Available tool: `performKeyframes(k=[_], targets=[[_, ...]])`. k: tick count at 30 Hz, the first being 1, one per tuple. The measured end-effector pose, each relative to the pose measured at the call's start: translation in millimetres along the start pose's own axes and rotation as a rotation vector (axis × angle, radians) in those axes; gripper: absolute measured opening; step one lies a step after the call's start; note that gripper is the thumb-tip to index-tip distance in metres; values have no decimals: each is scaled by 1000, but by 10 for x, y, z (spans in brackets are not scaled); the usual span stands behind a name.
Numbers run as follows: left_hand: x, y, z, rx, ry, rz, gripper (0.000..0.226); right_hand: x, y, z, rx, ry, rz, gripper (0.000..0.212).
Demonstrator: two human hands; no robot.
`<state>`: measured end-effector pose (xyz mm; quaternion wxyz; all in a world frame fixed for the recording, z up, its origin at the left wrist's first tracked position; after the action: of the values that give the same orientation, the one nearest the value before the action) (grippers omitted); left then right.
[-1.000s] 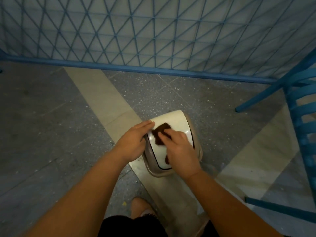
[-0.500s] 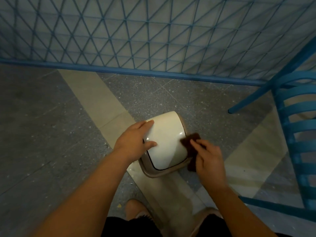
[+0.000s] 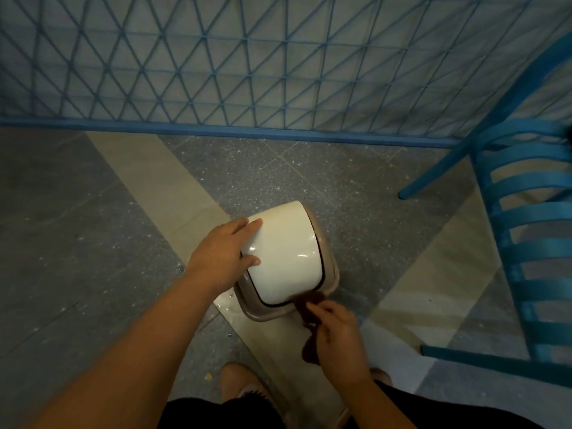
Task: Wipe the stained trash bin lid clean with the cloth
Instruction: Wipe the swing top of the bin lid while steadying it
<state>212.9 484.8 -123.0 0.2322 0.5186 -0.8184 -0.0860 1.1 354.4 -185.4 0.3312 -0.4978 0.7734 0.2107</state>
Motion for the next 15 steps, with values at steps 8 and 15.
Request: performKeyframes(k=[8, 15], targets=[[218, -23, -214, 86, -186, 89, 85, 283, 176, -310, 361, -924, 857, 45], [671, -8, 67, -49, -161, 160, 95, -32, -21, -206, 252, -729, 668, 47]])
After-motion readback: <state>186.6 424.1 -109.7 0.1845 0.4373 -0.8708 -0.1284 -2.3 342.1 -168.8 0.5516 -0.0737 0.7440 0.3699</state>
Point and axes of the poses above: each hand's wrist, its own y-axis away from the middle knuckle, its own z-axis out of the palm, x = y × z, the point moved 5 cm from there along -y, towards the middle knuckle, and after that the axes turned 11 degrees about -z, right-handed, at the moved point
